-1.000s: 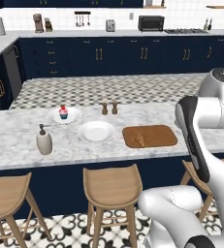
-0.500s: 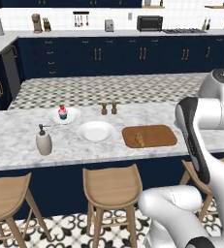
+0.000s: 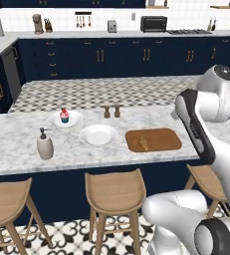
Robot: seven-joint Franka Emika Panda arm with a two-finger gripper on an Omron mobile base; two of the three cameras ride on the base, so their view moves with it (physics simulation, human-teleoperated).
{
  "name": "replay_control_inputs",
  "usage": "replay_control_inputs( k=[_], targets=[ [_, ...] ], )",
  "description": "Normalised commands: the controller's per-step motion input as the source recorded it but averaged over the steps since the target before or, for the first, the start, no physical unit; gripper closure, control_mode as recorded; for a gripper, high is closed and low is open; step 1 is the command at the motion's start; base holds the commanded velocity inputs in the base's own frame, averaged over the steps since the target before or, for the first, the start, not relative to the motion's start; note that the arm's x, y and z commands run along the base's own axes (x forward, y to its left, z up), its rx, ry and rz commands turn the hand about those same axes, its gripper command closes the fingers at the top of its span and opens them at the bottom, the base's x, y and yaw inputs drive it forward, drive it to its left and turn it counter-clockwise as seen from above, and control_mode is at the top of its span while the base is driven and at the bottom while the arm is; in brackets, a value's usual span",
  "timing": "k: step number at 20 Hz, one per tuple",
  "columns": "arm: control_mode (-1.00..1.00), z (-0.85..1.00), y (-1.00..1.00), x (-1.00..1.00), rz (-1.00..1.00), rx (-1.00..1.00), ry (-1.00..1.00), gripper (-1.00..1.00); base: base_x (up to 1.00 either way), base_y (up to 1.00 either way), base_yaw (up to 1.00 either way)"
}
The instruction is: From the different types of pastries on the counter, select a croissant and place it on the cutting board. Then retrieve a jar of jam from the cabinet and place it alongside the croissant on the cutting board.
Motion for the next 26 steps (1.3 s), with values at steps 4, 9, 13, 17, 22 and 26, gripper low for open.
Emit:
replay_control_inputs(
  k=[4, 9, 13, 17, 22, 26],
  targets=[
    [-1.00, 0.15, -0.10, 0.62, 0.35, 0.19, 0.00, 1.00, 0.00, 0.00, 0.00],
    [-1.00, -0.23, -0.25, 0.30, 0.44, 0.20, 0.00, 1.00, 0.00, 0.00, 0.00],
    [-1.00, -0.33, -0.35, 0.14, 0.47, 0.21, 0.00, 1.00, 0.00, 0.00, 0.00],
    [-1.00, -0.23, 0.09, 0.07, 0.25, 0.13, 0.05, 1.00, 0.00, 0.00, 0.00],
    [-1.00, -0.61, 0.00, 0.51, 0.21, 0.08, -0.01, 1.00, 0.00, 0.00, 0.00],
    [-1.00, -0.42, 0.03, 0.26, 0.02, 0.09, -0.06, 1.00, 0.00, 0.00, 0.00]
  ],
)
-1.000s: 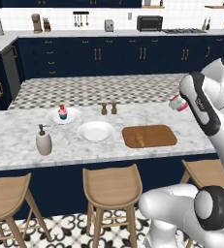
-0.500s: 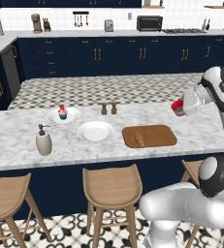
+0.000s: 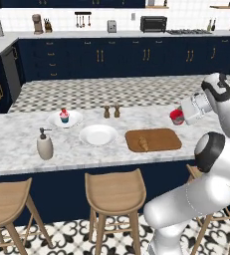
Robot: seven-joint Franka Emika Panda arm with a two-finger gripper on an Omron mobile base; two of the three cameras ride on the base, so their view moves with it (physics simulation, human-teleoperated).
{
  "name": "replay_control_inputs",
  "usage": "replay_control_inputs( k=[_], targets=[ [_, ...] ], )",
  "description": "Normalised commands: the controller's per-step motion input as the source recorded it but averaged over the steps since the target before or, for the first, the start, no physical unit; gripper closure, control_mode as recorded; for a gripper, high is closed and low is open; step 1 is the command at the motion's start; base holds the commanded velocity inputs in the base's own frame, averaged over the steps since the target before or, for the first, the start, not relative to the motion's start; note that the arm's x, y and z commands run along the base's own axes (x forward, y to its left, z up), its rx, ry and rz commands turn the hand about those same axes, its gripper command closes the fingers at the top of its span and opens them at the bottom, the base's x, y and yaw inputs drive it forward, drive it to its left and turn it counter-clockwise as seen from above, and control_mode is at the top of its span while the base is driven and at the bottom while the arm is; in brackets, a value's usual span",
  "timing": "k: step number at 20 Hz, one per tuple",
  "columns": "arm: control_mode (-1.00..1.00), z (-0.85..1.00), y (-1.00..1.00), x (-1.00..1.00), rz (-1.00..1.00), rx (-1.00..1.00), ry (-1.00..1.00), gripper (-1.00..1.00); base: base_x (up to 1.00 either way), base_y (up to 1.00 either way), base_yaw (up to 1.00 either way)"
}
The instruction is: From the different types of pastries on the counter, select a croissant and place it on the cutting board. Then retrieve a jar of jam from the cabinet and place it alongside the croissant on the cutting board.
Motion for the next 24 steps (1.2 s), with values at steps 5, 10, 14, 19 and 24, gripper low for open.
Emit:
replay_control_inputs(
  k=[5, 10, 14, 19, 24],
  targets=[
    [-1.00, -0.18, 0.25, -0.01, -0.06, 0.07, -0.16, 1.00, 0.00, 0.00, 0.00],
    [-1.00, -0.51, 0.50, 0.03, -0.07, 0.01, -0.05, 1.00, 0.00, 0.00, 0.00],
    [-1.00, -0.48, 0.16, 0.01, -0.04, 0.05, 0.02, 1.00, 0.00, 0.00, 0.00],
    [-1.00, -0.53, -0.04, 0.01, 0.00, 0.08, 0.02, 1.00, 0.00, 0.00, 0.00],
    [-1.00, -0.34, -0.26, 0.35, 0.04, 0.08, 0.00, 1.00, 0.00, 0.00, 0.00]
  ],
)
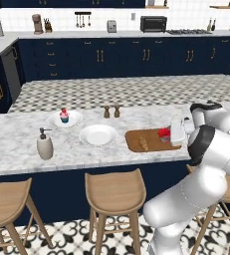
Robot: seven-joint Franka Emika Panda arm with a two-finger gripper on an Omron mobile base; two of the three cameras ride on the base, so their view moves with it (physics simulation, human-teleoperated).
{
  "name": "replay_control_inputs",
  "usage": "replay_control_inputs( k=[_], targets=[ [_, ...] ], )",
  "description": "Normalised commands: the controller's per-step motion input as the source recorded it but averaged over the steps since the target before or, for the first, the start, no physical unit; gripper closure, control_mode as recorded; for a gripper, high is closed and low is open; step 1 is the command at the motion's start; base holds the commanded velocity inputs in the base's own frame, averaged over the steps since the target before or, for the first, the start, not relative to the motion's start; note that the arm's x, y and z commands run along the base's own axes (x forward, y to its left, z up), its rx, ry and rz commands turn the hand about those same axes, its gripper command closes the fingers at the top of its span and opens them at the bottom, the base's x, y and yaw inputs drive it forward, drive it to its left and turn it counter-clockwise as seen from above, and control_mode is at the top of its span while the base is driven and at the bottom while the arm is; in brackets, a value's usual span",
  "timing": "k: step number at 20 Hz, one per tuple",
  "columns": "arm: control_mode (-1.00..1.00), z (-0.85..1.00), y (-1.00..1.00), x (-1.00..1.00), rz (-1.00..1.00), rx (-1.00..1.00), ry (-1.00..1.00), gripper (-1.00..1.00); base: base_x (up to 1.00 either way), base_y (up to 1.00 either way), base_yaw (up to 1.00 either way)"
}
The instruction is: From the different types of pastries on the counter, select a croissant and place it on the cutting board. Then retrieve a jar of jam from the cabinet and place it alongside the croissant on the cutting board.
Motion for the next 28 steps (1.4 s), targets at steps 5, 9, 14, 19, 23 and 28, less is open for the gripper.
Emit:
replay_control_inputs(
  k=[5, 9, 14, 19, 23, 28],
  targets=[
    [-1.00, -0.29, -0.45, 0.53, 0.24, 0.05, -0.02, 1.00, 0.00, 0.00, 0.00],
    [-1.00, -0.04, -0.63, 0.19, 0.34, 0.01, 0.00, 1.00, 0.00, 0.00, 0.00],
    [-1.00, -0.05, -0.35, 0.17, 0.15, 0.07, 0.00, 1.00, 0.00, 0.00, 0.00],
    [-1.00, -0.21, 0.04, 0.62, -0.18, 0.10, 0.00, 1.00, 0.00, 0.00, 0.00],
    [-1.00, -0.21, 0.00, 0.65, -0.06, 0.07, 0.00, 1.00, 0.00, 0.00, 0.00],
    [-1.00, -0.24, 0.05, 0.43, 0.00, 0.07, 0.00, 1.00, 0.00, 0.00, 0.00]
  ],
)
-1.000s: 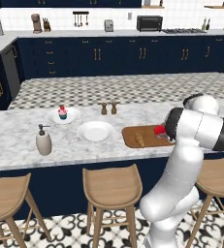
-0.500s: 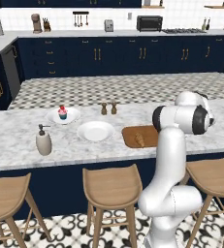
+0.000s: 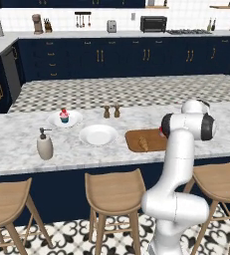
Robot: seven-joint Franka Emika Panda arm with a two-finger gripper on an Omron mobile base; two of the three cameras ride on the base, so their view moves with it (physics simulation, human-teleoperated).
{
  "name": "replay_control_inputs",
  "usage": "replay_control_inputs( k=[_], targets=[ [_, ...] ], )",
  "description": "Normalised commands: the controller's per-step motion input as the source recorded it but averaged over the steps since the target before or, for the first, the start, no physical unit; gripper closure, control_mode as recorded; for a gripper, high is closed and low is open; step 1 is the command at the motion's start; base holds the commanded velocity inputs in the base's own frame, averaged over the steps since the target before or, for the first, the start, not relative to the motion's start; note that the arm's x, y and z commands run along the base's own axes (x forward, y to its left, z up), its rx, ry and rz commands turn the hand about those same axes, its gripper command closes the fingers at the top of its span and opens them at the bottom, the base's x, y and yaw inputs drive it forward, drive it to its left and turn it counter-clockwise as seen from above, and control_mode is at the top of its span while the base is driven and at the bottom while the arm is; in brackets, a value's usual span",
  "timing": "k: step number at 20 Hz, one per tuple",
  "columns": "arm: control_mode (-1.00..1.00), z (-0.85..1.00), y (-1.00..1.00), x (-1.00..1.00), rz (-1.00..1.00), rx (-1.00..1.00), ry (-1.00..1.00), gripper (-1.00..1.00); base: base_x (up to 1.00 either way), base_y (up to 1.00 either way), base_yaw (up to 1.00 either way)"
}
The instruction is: From the different types of pastries on the counter, select a croissant and place it on the cutting board. Then retrieve a jar of jam from the cabinet and place it alongside the croissant on the cutting board.
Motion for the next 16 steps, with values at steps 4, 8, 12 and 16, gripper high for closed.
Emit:
replay_control_inputs(
  k=[4, 8, 12, 16],
  targets=[
    [-1.00, -0.38, -0.01, 0.47, 0.05, 0.02, 0.00, 1.00, 0.00, 0.00, 0.00],
    [-1.00, -0.34, -0.09, 0.46, 0.12, 0.01, 0.00, 1.00, 0.00, 0.00, 0.00],
    [-1.00, -0.03, -0.26, 0.52, 0.11, 0.00, 0.00, 1.00, 0.00, 0.00, 0.00],
    [-1.00, -0.16, -0.19, 0.11, 0.05, 0.00, 0.00, 1.00, 0.00, 0.00, 0.00]
  ],
)
